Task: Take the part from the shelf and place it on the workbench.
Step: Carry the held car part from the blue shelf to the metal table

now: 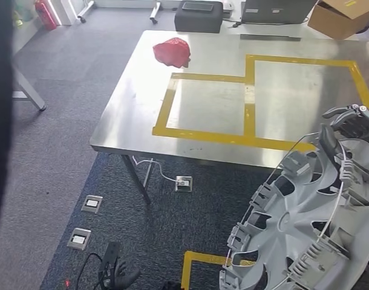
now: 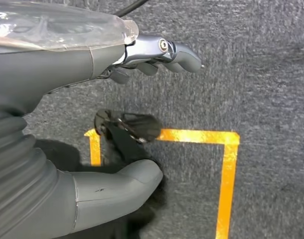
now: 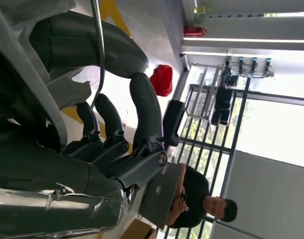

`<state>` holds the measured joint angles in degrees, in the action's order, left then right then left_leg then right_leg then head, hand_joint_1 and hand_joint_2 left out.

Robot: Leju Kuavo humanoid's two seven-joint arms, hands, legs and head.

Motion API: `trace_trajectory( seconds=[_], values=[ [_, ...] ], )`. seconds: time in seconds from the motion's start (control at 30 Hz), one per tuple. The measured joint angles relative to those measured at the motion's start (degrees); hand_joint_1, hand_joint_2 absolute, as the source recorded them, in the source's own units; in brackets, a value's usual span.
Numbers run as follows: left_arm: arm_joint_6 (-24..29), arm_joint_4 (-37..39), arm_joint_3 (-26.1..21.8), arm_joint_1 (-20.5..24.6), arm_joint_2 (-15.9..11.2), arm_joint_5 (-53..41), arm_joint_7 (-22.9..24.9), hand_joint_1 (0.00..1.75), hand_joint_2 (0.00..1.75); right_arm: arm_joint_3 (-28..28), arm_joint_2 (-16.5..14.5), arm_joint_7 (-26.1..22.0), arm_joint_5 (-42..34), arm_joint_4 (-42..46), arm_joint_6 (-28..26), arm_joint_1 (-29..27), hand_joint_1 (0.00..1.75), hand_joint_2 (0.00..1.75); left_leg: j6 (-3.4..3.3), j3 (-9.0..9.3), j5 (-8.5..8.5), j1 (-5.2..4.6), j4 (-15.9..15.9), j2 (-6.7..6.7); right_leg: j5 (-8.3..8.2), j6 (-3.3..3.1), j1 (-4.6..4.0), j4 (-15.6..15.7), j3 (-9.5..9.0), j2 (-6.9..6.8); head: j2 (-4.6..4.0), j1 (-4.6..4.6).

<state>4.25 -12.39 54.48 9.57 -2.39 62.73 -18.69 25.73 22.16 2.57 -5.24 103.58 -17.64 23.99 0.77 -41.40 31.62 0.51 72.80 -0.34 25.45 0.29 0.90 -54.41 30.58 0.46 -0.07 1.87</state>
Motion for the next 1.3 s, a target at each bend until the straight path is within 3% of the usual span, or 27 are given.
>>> trace_trajectory(
  seconds=[0.03, 0.07, 0.13, 0.17, 0.2, 0.33, 0.37, 0.43, 0.47, 0.5, 0.53, 0.57, 0.63, 0.67, 0.7, 0.8, 0.87, 0.97, 1.0, 1.03, 1.07, 1.13, 1.17, 1.2, 1.3],
  values=[
    [0.0, 0.0, 0.0, -0.1, 0.1, 0.0, 0.0, 0.0, 1.75, 0.0, 0.1, 0.2, 0.0, 0.2, 0.0, 0.0, 1.75, 1.75, -0.1, -0.27, -1.68, 0.0, -0.9, 0.0, 0.32, 0.03, -0.01, 0.0, -0.44, 0.08, 0.01, 0.04],
    [0.0, 0.0, 0.0, -0.2, 0.1, 0.0, 0.1, 0.0, 1.75, 0.1, 0.2, 0.3, 0.0, 0.4, 0.0, 0.0, 1.75, 1.75, -0.32, 0.59, -4.29, -0.01, -4.1, 0.0, 0.7, 0.11, -0.03, 0.0, -0.98, 0.16, 0.01, 0.1],
    [0.0, 0.0, 0.0, -0.2, 0.2, 0.0, 0.1, 0.0, 1.75, 0.0, 0.3, 0.3, 0.1, 0.8, 0.0, 0.1, 1.75, 1.75, -0.96, 3.79, -9.05, -0.19, -12.5, 0.0, 1.52, 0.44, -0.16, 0.0, -1.85, 0.26, 0.01, 0.17],
    [0.0, 0.0, 0.0, -0.2, 0.2, 0.0, 0.1, 0.0, 1.75, 0.1, 0.4, 0.3, 0.1, 0.9, 0.1, 0.1, 1.75, 1.75, -1.23, 5.01, -9.97, -0.32, -15.5, 0.0, 1.86, 0.68, -0.26, 0.0, -2.05, 0.3, 0.01, 0.15],
    [0.0, 0.0, 0.0, -0.2, 0.3, 0.1, 0.1, 0.0, 1.75, 0.1, 0.4, 0.3, 0.1, 1.0, 0.2, 0.2, 1.75, 1.75, -1.47, 5.68, -10.02, -0.48, -17.1, -0.01, 2.14, 0.94, -0.35, 0.0, -2.13, 0.35, 0.01, 0.08],
    [0.0, 0.0, 0.0, -0.5, 0.8, 0.5, 0.1, 0.0, 1.75, 0.2, 0.5, 0.1, 0.1, 1.1, 0.8, 1.2, 1.75, 1.75, -2.47, 6.84, -8.95, -0.35, -18.4, -0.05, 3.53, 2.07, -0.25, -1.0, -2.03, 0.18, 0.0, -0.09],
    [0.0, 0.0, 0.0, -0.6, 0.9, 0.5, 0.0, 0.0, 1.75, 0.2, 0.5, 0.1, 0.1, 1.2, 0.9, 1.7, 1.75, 1.75, -2.77, 7.3, -8.79, -0.2, -18.7, -0.04, 4.72, 2.3, -0.2, -3.5, -0.95, 0.07, 0.0, -0.18],
    [0.0, 0.0, 0.0, -0.6, 1.1, 0.6, 0.0, 0.0, 1.75, 0.3, 0.5, 0.2, 0.2, 1.3, 1.1, 2.8, 1.75, 1.75, -3.24, 7.97, -8.27, -0.15, -18.7, -0.06, 7.89, 2.63, -0.15, -11.8, 3.38, -0.06, 0.0, -0.36],
    [0.0, 0.0, 0.0, -0.6, 1.2, 0.6, 0.0, 0.0, 1.75, 0.3, 0.6, 0.3, 0.2, 1.3, 1.1, 3.2, 1.75, 1.75, -3.31, 8.28, -7.97, -0.16, -18.7, -0.09, 8.93, 2.79, -0.11, -15.7, 5.77, -0.07, 0.01, -0.42],
    [0.0, 0.0, 0.0, -0.6, 1.3, 0.6, 0.0, 0.0, 1.75, 0.3, 0.6, 0.4, 0.3, 1.3, 1.2, 3.5, 1.75, 1.75, -3.31, 8.67, -7.63, -0.15, -18.7, -0.13, 8.9, 2.91, -0.05, -17.9, 7.42, -0.07, 0.01, -0.44],
    [0.0, 0.0, 0.0, -0.6, 1.4, 0.6, 0.0, 0.0, 1.75, 0.3, 0.6, 0.5, 0.4, 1.3, 1.3, 3.7, 1.75, 1.75, -3.25, 9.18, -7.24, -0.14, -18.7, -0.2, 7.58, 2.97, 0.03, -17.7, 7.97, -0.09, 0.01, -0.46],
    [0.0, 0.0, 0.0, -0.7, 1.5, 0.7, 0.0, 0.0, 1.75, 0.3, 0.6, 0.5, 0.4, 1.4, 1.4, 4.0, 1.75, 1.75, -3.13, 9.8, -6.8, -0.11, -18.6, -0.28, 5.07, 2.97, 0.12, -15.0, 7.35, -0.12, 0.01, -0.48],
    [0.0, 0.0, 0.0, -0.7, 1.7, 0.7, 0.0, 0.0, 1.75, 0.3, 0.6, 0.6, 0.4, 1.4, 1.5, 4.8, 1.75, 1.75, -2.7, 10.93, -5.81, -0.15, -18.4, -0.37, -0.08, 2.88, 0.15, -7.1, 4.58, -0.23, 0.0, -0.55],
    [0.0, 0.0, 0.0, -0.6, 1.8, 0.6, 0.0, 0.0, 1.75, 0.4, 0.6, 0.8, 0.5, 1.4, 1.7, 5.3, 1.75, 1.75, -2.43, 11.12, -5.45, -0.21, -18.2, -0.39, -1.24, 2.74, 0.05, -3.9, 3.18, -0.26, 0.0, -0.66],
    [0.0, 0.0, 0.0, -0.6, 1.8, 0.6, 0.0, 0.0, 1.75, 0.5, 0.7, 1.1, 0.6, 1.4, 1.9, 5.9, 1.75, 1.75, -2.17, 11.05, -5.26, -0.28, -18.0, -0.36, -1.41, 2.48, -0.07, -2.2, 2.41, -0.24, 0.0, -0.68],
    [-0.1, 0.0, 0.0, -0.5, 1.9, 0.4, 0.0, 0.0, 1.75, 1.1, 0.7, 2.6, 1.0, 1.1, 3.1, 8.4, 1.75, 1.75, -1.52, 10.54, -5.01, -0.32, -17.6, -0.16, -0.61, 1.56, -0.11, -1.3, 1.85, 0.0, 0.01, -0.51],
    [-0.1, 0.0, 0.0, -0.3, 2.0, 0.2, 0.2, 0.0, 1.75, 1.6, 0.8, 3.9, 1.2, 0.8, 4.2, 11.2, 1.75, 1.75, -0.93, 9.13, -3.7, -0.26, -14.7, -0.09, -0.43, 1.0, 0.14, -1.0, 1.52, -0.01, 0.0, -0.39],
    [-0.1, 0.0, 0.0, -0.3, 2.3, 0.1, 0.5, 0.0, 1.75, 2.6, 0.8, 5.4, 1.1, -0.4, 5.4, 15.8, 1.75, 1.75, -0.29, 2.23, -0.06, -0.09, -3.3, -0.05, 0.01, 0.28, 0.11, -0.9, 1.14, -0.12, 0.0, -0.18],
    [-0.1, 0.0, 0.0, -0.4, 2.4, 0.2, 0.5, 0.0, 1.75, 3.0, 0.8, 5.7, 0.8, -1.0, 5.6, 16.9, 1.75, 1.75, -0.25, 0.15, 0.09, -0.07, -0.6, -0.05, 0.22, 0.18, 0.04, -0.9, 0.93, -0.12, 0.0, -0.15],
    [-0.1, 0.0, 0.0, -0.5, 2.6, 0.2, 0.5, 0.0, 1.75, 3.5, 0.8, 5.8, 0.5, -1.6, 5.7, 17.9, 1.75, 1.75, -0.32, -0.93, -0.97, -0.08, -0.1, -0.05, 0.49, 0.13, -0.02, -0.9, 0.6, -0.1, 0.0, -0.14],
    [-0.1, 0.0, 0.0, -0.5, 2.7, 0.2, 0.5, 0.0, 1.75, 3.9, 0.8, 5.8, 0.2, -2.2, 5.7, 18.8, 1.75, 1.75, -0.5, -0.78, -3.13, -0.1, -2.0, -0.05, 0.8, 0.14, -0.06, -0.9, 0.17, -0.08, 0.0, -0.13],
    [-0.1, 0.0, 0.0, -0.6, 2.8, 0.4, 0.6, 0.0, 1.75, 4.7, 0.8, 5.7, -0.4, -3.4, 5.5, 20.7, 1.75, 1.75, -1.12, 1.98, -8.3, -0.25, -10.1, -0.06, 1.51, 0.3, -0.17, -0.9, -0.76, -0.07, 0.0, -0.12],
    [-0.1, 0.0, 0.0, -0.6, 2.8, 0.4, 0.7, 0.0, 1.75, 5.1, 0.8, 5.5, -0.9, -4.1, 5.3, 21.8, 1.75, 1.75, -1.41, 3.41, -9.76, -0.4, -13.7, -0.07, 1.82, 0.49, -0.27, -1.0, -1.03, -0.03, 0.01, -0.16],
    [-0.1, 0.0, 0.0, -0.6, 2.9, 0.5, 1.0, 0.0, 1.75, 5.5, 0.8, 5.3, -1.4, -4.8, 5.1, 22.9, 1.75, 1.75, -1.65, 4.34, -10.34, -0.57, -16.0, -0.08, 2.07, 0.71, -0.34, -0.9, -1.15, 0.0, 0.01, -0.19],
    [0.1, 0.0, 0.0, -0.8, 3.2, 0.9, 2.5, 0.0, 1.75, 6.9, 0.8, 4.6, -3.0, -6.9, 4.3, 25.6, 1.75, 1.75, -2.27, 5.12, -9.69, -0.69, -17.6, -0.13, 2.62, 1.6, -0.39, -0.5, -1.39, 0.03, 0.01, -0.28]
  ],
)
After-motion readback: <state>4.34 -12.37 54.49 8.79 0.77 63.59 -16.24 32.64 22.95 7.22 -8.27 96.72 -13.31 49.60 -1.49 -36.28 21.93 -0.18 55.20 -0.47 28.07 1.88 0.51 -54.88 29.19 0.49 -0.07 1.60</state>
